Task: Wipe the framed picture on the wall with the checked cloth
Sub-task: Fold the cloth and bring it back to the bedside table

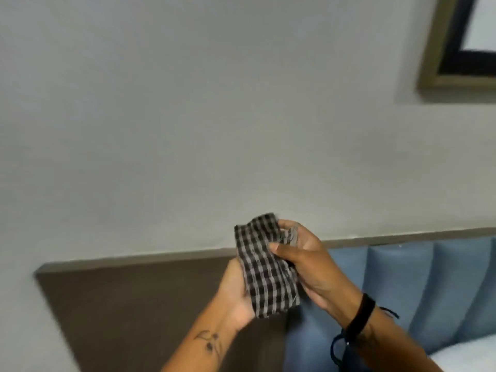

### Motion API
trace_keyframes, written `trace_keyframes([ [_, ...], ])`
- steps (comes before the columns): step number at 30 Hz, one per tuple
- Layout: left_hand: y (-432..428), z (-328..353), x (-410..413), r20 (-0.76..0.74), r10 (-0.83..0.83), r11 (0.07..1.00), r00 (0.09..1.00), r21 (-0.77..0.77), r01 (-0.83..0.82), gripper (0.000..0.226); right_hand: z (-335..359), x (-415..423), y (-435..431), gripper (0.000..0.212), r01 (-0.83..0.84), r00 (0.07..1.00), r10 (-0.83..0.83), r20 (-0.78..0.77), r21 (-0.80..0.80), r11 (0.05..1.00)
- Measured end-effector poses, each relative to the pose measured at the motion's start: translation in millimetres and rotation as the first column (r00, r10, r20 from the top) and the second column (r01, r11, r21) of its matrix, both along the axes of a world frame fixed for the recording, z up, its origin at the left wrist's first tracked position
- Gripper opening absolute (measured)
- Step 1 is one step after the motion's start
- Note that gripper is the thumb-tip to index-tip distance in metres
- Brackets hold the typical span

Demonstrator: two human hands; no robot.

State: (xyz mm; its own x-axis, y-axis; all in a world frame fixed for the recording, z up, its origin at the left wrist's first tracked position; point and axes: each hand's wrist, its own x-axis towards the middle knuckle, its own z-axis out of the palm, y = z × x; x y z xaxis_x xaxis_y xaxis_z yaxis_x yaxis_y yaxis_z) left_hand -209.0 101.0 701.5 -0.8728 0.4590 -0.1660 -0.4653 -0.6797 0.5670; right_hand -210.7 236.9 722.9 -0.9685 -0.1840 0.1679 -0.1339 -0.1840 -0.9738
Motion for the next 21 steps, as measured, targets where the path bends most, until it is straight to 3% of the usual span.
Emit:
trace_keyframes([
  [2,-26.0,-42.2,23.8,0.077,0.012,0.998,0.997,0.063,-0.017,0.045,-44.2,14.8,-42.1,0.048,0.113,0.993,-0.102,-0.051,0.298,0.948],
  [5,-63.4,-100.0,53.4,0.186,0.045,0.998,0.981,0.026,-0.050,0.050,-105.6,45.3,-90.4,0.060,0.375,0.927,-0.289,-0.239,0.612,0.696],
  [7,-81.9,-132.8,72.4,0.265,0.064,0.998,0.962,-0.017,-0.062,0.053,-143.0,72.7,-110.2,0.047,0.458,0.889,-0.293,-0.353,0.721,0.520],
  [9,-97.3,-164.4,84.1,0.355,0.105,0.993,0.929,0.009,-0.116,0.057,-171.8,92.4,-128.1,0.029,0.401,0.907,-0.316,-0.280,0.806,0.435],
  [10,-102.9,-176.6,86.4,0.374,0.102,0.994,0.922,0.005,-0.112,0.058,-181.3,95.6,-134.6,0.026,0.349,0.914,-0.353,-0.201,0.834,0.428],
  [11,-105.9,-186.6,89.1,0.387,0.101,0.995,0.917,-0.021,-0.101,0.059,-191.5,98.8,-140.2,0.025,0.298,0.921,-0.371,-0.115,0.824,0.483],
  [14,-112.5,-203.1,106.3,0.458,0.068,0.986,0.886,0.104,-0.130,0.065,-202.1,111.7,-143.9,0.019,0.215,0.923,-0.379,0.067,0.726,0.653],
  [15,-115.6,-204.8,103.6,0.469,0.076,0.987,0.880,0.090,-0.133,0.067,-201.6,105.3,-143.5,0.019,0.174,0.917,-0.374,0.143,0.699,0.693],
  [16,-116.8,-241.2,124.6,0.555,0.028,0.992,0.831,0.086,-0.091,0.067,-243.4,124.8,-147.8,0.019,0.110,0.864,-0.418,0.280,0.705,0.700],
  [18,-121.1,-265.0,134.4,0.520,0.005,1.000,0.854,0.003,-0.007,0.066,-258.1,130.6,-144.5,0.020,0.116,0.850,-0.423,0.315,0.671,0.732],
  [19,-120.8,-271.0,138.7,0.556,-0.027,0.997,0.831,0.079,-0.020,0.065,-263.4,134.6,-141.5,0.025,0.102,0.847,-0.421,0.325,0.677,0.729],
  [21,-120.8,-279.7,142.9,0.586,-0.002,0.995,0.810,0.086,-0.059,0.063,-269.1,135.2,-139.7,0.026,0.109,0.846,-0.408,0.344,0.637,0.763],
])
